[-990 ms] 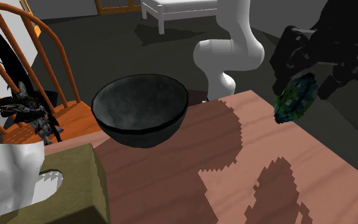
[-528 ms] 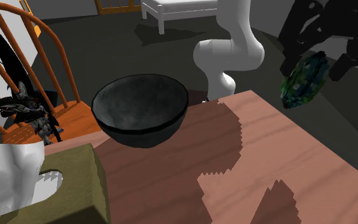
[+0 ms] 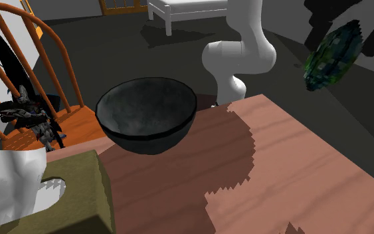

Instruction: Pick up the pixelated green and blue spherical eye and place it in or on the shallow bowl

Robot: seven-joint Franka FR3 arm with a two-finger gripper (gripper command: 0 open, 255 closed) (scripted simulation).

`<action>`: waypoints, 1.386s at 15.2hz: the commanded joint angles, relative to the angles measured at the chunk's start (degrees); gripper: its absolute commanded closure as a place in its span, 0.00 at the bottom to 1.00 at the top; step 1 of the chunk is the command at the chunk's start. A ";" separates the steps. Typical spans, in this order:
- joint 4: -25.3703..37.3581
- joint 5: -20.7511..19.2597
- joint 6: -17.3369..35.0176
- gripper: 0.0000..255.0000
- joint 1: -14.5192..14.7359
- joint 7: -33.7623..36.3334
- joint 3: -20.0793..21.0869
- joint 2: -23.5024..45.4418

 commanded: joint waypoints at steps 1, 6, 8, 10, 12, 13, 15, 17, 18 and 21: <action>2.12 -0.10 -1.55 1.00 -0.06 -0.08 -0.02 0.59; 8.01 -0.36 -5.56 1.00 -0.16 -0.10 0.09 2.48; 9.49 -0.42 -6.54 1.00 -0.19 -0.09 0.13 2.99; 9.39 -1.43 -6.56 1.00 -1.10 -3.18 -1.88 2.73; 9.54 -2.45 -6.55 1.00 -2.02 -6.25 -3.87 2.73; 9.72 -2.96 -6.54 1.00 -2.49 -7.79 -4.86 2.82; 10.27 -3.97 -6.49 1.00 -3.42 -10.84 -6.82 3.19; 11.08 -4.93 -6.41 1.00 -4.35 -13.89 -8.77 3.82; 11.59 -5.39 -6.36 1.00 -4.82 -15.41 -9.75 4.23; 13.53 -6.63 -6.21 1.00 -6.24 -19.99 -12.66 5.83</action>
